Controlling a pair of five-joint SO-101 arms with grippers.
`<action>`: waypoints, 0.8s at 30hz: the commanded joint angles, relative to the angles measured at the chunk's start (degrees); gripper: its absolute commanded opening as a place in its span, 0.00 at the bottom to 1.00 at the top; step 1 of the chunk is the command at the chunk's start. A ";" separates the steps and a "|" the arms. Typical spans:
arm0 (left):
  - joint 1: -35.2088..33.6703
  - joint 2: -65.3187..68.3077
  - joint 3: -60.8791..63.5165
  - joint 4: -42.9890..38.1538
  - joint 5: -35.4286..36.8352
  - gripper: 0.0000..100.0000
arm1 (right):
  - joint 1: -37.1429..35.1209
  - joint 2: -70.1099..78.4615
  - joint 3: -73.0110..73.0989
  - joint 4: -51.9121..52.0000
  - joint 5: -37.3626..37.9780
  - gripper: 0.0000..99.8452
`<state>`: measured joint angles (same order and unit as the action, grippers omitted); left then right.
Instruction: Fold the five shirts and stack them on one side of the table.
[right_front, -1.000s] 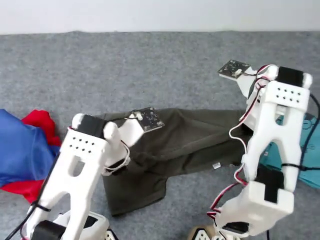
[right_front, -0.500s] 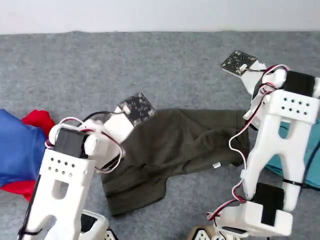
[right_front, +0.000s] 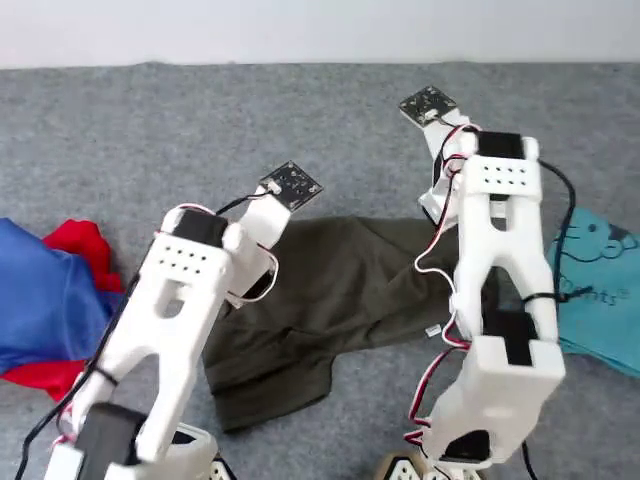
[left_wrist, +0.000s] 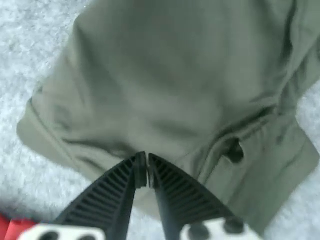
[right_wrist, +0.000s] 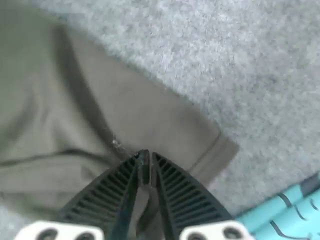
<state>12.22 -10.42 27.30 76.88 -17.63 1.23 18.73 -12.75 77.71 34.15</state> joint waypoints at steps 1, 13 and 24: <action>-3.43 3.52 -1.36 -6.51 0.26 0.01 | -0.04 1.45 -0.79 -2.68 -2.11 0.01; -10.55 25.67 -9.36 -8.53 -4.22 0.01 | 0.92 12.62 -0.88 -9.98 -2.02 0.01; -13.36 38.15 -21.05 -0.18 -3.87 0.01 | 2.42 10.59 -6.15 -14.64 -2.20 0.01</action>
<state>0.44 25.10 8.66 74.95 -21.23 2.81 32.44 -13.80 61.45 32.57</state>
